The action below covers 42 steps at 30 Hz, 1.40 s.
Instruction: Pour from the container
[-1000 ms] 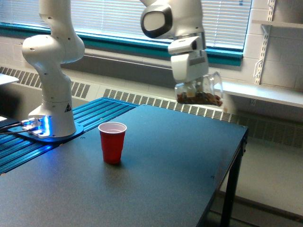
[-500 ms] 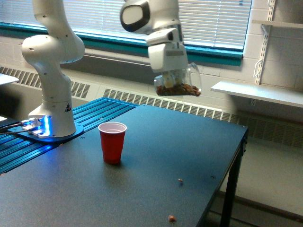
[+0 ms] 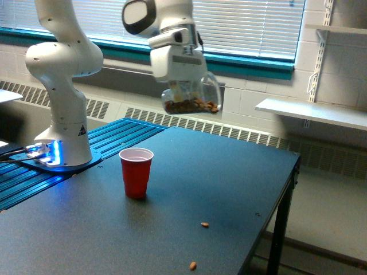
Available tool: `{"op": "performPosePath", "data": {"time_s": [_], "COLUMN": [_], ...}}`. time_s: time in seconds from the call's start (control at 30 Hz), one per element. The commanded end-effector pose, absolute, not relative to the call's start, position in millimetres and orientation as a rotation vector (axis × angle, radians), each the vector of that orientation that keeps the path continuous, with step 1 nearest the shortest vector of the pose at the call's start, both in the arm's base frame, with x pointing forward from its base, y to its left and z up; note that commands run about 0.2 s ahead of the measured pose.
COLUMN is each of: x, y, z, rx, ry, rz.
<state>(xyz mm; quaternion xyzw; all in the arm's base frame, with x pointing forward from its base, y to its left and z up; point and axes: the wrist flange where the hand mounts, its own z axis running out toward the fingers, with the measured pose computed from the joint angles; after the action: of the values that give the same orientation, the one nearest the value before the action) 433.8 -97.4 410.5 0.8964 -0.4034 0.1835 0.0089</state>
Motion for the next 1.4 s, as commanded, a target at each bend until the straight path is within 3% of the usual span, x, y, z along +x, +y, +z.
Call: {"op": "performPosePath", "data": {"time_s": [0.03,1.4], "x": [413,303], "y": [-102,-89], "z": [407,383], "rx": [2.766,2.718], "ry": [-1.293,-1.212], "rz": [0.576,0.415]}}
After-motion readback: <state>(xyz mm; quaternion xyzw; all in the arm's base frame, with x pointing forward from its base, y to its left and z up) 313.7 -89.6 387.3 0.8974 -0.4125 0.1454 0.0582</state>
